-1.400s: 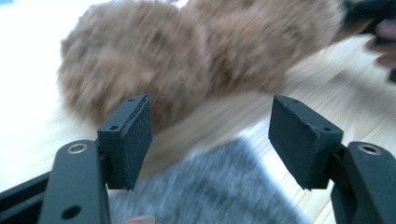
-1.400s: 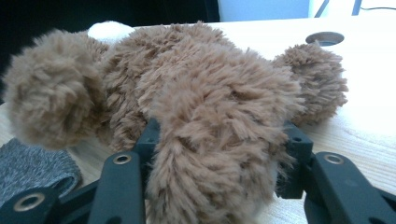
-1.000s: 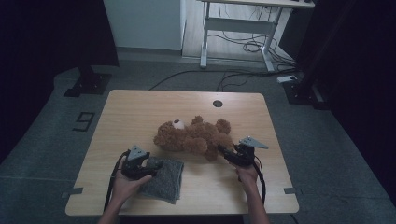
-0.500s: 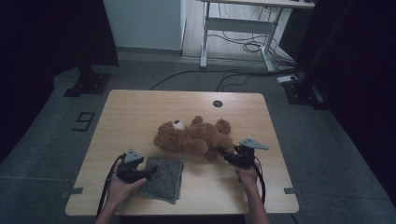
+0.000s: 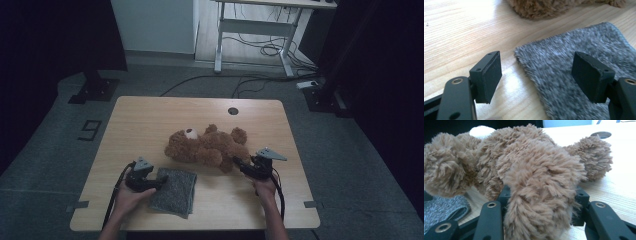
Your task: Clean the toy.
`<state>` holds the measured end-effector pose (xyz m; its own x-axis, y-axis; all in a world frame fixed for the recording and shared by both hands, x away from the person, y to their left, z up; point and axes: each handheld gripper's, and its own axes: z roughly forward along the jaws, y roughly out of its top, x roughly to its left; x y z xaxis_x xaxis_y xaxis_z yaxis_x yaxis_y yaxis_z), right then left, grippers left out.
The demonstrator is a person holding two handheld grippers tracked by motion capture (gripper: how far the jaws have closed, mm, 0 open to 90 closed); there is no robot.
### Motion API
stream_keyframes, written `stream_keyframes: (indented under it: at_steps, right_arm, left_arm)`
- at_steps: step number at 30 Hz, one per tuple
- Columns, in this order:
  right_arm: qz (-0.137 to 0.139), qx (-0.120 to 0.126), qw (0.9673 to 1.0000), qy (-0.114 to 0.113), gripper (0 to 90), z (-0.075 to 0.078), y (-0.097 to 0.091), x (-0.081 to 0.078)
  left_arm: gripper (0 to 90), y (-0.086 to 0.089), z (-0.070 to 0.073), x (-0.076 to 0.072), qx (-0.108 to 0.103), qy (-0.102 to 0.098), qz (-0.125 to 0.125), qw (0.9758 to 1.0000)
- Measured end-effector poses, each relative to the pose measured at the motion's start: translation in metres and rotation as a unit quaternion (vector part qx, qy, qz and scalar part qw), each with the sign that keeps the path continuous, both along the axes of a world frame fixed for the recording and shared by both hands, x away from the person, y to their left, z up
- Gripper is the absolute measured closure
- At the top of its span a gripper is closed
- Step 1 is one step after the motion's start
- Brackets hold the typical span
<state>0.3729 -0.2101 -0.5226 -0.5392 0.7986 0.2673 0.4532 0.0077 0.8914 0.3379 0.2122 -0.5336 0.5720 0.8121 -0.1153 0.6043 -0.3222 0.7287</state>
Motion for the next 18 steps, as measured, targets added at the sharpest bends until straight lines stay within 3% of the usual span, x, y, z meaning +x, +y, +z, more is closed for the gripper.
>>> stream_keyframes:
  at_steps: [13, 17, 18]
  right_arm:
    - [0.0, 0.0, 1.0, 0.001, 51.1, 0.0, 0.0, 0.0]
    - [0.0, -0.001, 1.0, 0.001, 51.0, 0.0, 0.0, -0.001]
    - [0.0, -0.002, 1.0, 0.0, 51.0, 0.0, 0.0, -0.001]
  left_arm:
    - [27.4, -0.003, -0.009, 0.013, -0.006, 0.02, -0.012, 0.9997]
    - [33.0, -0.002, -0.011, 0.012, -0.016, 0.021, -0.015, 0.9995]
    - [39.3, -0.003, -0.011, 0.012, -0.017, 0.019, -0.018, 0.9995]
